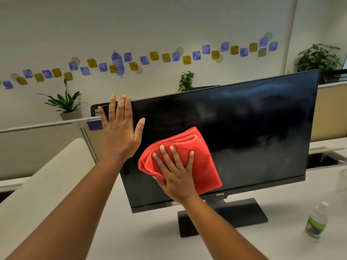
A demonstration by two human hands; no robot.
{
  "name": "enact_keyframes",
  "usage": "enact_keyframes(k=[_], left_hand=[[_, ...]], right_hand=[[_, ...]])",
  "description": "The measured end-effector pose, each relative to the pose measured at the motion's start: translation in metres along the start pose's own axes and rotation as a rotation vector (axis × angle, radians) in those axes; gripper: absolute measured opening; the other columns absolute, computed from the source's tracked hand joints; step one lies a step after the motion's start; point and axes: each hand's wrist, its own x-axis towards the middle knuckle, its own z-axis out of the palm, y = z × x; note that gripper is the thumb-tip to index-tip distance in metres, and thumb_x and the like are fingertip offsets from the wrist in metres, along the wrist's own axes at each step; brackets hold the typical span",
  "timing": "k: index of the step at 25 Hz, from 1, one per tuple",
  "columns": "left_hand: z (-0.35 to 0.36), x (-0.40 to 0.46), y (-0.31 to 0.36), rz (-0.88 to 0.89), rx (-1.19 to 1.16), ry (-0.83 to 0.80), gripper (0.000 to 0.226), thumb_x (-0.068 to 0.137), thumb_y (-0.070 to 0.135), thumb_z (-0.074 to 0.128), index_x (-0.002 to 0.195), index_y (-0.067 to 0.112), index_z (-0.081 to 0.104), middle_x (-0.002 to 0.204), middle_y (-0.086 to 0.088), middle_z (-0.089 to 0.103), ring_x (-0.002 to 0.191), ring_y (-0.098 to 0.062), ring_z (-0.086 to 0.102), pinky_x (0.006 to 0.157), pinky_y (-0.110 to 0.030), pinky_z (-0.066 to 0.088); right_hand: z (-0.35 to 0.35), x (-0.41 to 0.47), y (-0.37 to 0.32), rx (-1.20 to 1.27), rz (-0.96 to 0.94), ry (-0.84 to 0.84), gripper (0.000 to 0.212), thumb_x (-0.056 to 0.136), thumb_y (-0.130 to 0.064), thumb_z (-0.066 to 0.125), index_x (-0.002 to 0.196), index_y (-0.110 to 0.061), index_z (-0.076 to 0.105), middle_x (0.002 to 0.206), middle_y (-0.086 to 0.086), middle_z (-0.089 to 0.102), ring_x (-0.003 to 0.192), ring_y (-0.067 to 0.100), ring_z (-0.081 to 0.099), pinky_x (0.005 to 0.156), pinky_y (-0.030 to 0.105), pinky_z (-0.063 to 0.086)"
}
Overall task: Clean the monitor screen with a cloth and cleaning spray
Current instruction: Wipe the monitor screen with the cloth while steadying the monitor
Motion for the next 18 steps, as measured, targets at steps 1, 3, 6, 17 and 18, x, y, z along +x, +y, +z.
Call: enact_keyframes(k=[1,3,6,17,18], left_hand=[[0.000,0.000,-0.001,0.004,0.005,-0.002,0.071,0.085,0.051,0.013,0.142,0.008,0.015,0.152,-0.012,0.018,0.141,-0.025,0.000,0.112,-0.046,-0.009],[0.000,0.001,-0.001,0.013,0.003,-0.008,0.071,0.085,0.051,0.013,0.142,0.009,0.015,0.152,-0.011,0.018,0.141,-0.025,-0.001,0.112,-0.045,-0.009],[0.000,0.003,0.000,0.023,0.005,-0.017,0.070,0.086,0.052,0.013,0.143,0.011,0.012,0.153,-0.009,0.015,0.141,-0.023,-0.004,0.111,-0.044,-0.010],[-0.004,0.002,-0.004,0.023,0.042,-0.018,0.071,0.085,0.053,0.009,0.142,0.010,0.015,0.151,-0.009,0.021,0.142,-0.023,0.004,0.107,-0.052,-0.017],[-0.004,0.002,-0.004,0.027,0.049,-0.015,0.072,0.085,0.053,0.009,0.142,0.010,0.016,0.151,-0.009,0.022,0.141,-0.023,0.005,0.106,-0.052,-0.018]], right_hand=[[0.001,-0.008,0.002,-0.014,-0.029,-0.006,0.075,0.088,-0.051,0.039,0.147,-0.028,-0.002,0.156,-0.005,-0.018,0.145,0.019,-0.012,0.109,0.060,-0.009],[0.000,-0.020,0.014,-0.036,-0.047,-0.014,0.075,0.087,-0.046,0.041,0.147,-0.030,-0.002,0.156,-0.007,-0.017,0.145,0.017,-0.012,0.110,0.059,-0.011],[-0.006,-0.028,0.039,-0.041,0.072,-0.007,0.063,0.093,-0.045,0.029,0.146,-0.033,-0.003,0.155,-0.011,-0.016,0.145,0.015,-0.012,0.107,0.061,-0.013],[-0.007,0.025,-0.021,0.072,0.026,-0.025,0.067,0.089,-0.046,0.040,0.146,-0.033,0.007,0.156,-0.009,-0.014,0.144,0.015,-0.015,0.107,0.064,-0.008],[-0.006,0.025,-0.029,0.069,-0.035,-0.054,0.067,0.087,-0.045,0.042,0.145,-0.032,0.012,0.158,-0.008,-0.006,0.144,0.016,-0.015,0.107,0.064,-0.009]])
